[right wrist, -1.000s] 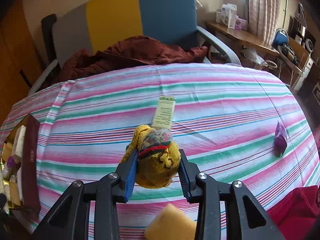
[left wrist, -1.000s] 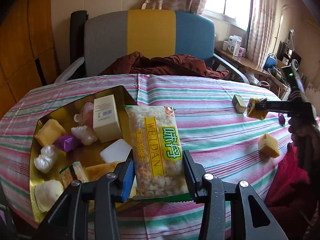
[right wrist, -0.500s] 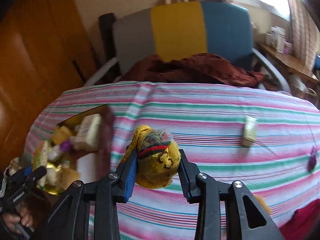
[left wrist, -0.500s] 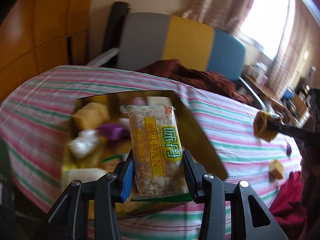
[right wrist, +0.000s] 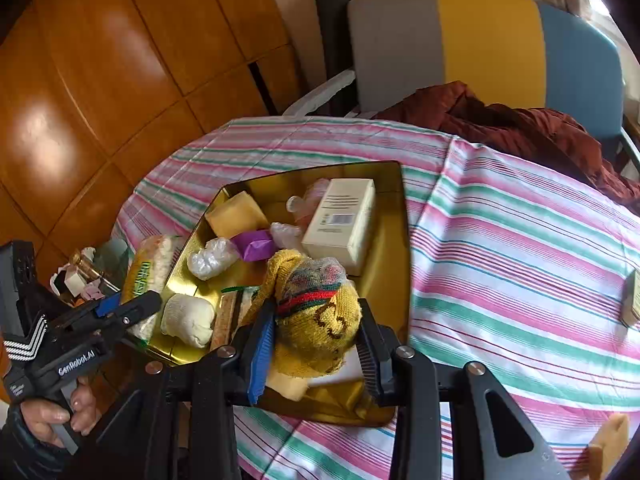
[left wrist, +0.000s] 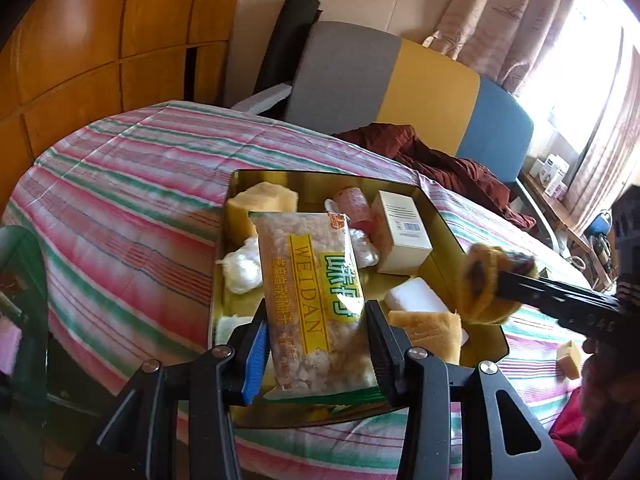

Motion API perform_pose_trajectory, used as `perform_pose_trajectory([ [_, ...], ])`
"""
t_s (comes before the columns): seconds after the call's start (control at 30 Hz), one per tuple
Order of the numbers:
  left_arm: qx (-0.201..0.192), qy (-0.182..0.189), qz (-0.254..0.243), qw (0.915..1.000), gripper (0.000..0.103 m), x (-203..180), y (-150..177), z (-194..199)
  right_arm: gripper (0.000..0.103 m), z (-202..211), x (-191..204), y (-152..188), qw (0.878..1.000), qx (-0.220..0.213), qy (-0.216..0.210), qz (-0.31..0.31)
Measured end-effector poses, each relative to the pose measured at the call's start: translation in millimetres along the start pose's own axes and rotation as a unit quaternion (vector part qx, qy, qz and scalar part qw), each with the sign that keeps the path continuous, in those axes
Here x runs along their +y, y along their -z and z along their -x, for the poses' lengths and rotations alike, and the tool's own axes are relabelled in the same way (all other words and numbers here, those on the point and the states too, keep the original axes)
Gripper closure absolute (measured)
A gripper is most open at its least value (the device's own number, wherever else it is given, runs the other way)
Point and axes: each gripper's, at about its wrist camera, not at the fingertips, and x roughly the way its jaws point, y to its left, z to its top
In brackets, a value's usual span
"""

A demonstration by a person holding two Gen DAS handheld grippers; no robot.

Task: Organize objects
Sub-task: 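Carry the yellow knit pouch and WEIDAN bag toward the gold tray, then lower the WEIDAN bag and yellow pouch into the gold tray and open both tools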

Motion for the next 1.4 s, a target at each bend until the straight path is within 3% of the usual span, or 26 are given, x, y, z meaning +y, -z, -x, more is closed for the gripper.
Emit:
perform_pose_trajectory([
  [0.3,-0.005,-0.015,-0.041,0.9990,0.058,-27,-12,-16,0.065,-19,2,-11,0.999,0.008,0.033,-0.012],
  [0.93,-0.008,-0.025,-0.064,0.9976,0.058,-43,-16,-26,0.061,-38,2,-5,0.999,0.023,0.029,-0.021],
  [1.27,-0.007,-0.027,-0.069,0.9973,0.057,-49,-11,-22,0.041,-30,3,-2,0.999,0.008,0.048,-0.020],
  [1.4,-0.009,-0.028,-0.068,0.9972,0.054,-50,-8,-19,0.040,-26,3,0,0.999,0.004,0.050,-0.020],
])
